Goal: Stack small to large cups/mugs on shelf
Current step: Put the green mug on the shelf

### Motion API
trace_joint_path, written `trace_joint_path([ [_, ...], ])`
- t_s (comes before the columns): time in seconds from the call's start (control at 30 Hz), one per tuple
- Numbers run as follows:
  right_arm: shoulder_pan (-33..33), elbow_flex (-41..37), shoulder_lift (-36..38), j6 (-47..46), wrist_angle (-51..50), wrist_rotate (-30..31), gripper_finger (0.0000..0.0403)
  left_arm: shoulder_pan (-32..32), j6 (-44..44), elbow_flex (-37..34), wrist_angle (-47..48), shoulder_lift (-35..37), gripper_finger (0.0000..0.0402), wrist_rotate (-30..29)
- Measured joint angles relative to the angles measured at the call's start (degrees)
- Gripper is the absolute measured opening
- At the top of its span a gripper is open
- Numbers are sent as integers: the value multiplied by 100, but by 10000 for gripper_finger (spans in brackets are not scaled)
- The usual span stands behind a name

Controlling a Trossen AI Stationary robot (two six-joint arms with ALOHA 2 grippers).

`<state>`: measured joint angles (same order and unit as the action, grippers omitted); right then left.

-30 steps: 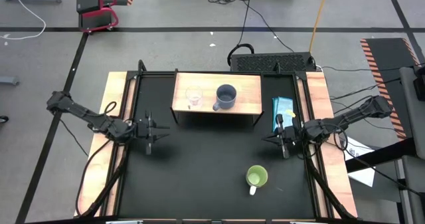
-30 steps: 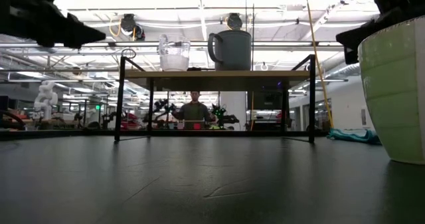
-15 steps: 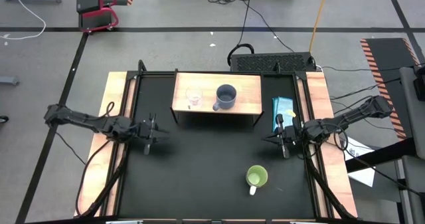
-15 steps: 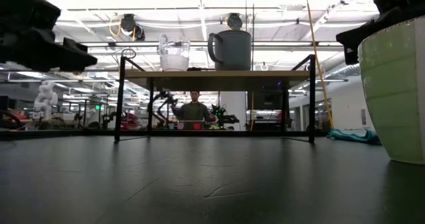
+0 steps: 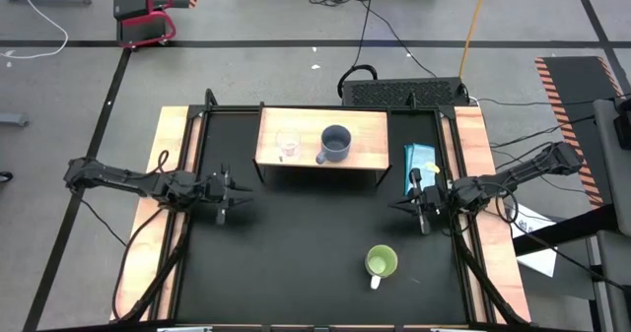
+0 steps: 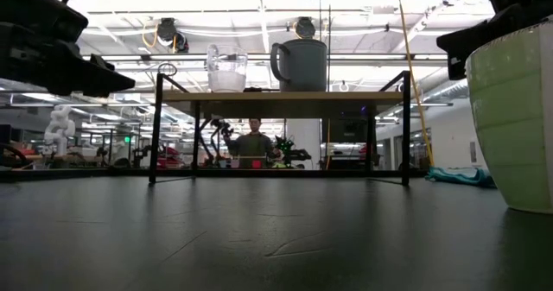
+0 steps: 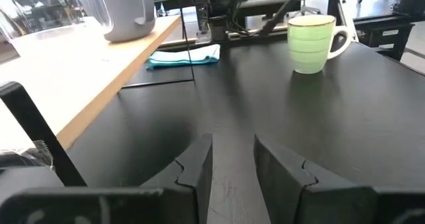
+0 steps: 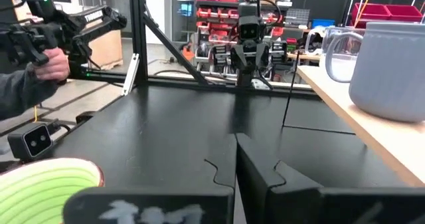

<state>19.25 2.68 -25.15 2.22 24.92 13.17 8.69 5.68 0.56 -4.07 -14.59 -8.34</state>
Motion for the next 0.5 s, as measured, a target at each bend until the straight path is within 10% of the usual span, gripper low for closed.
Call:
trace_joint_path([
  [0.5, -2, -3, -7, 119, 225, -644, 0, 2, -338, 9, 198, -2, 113, 83],
])
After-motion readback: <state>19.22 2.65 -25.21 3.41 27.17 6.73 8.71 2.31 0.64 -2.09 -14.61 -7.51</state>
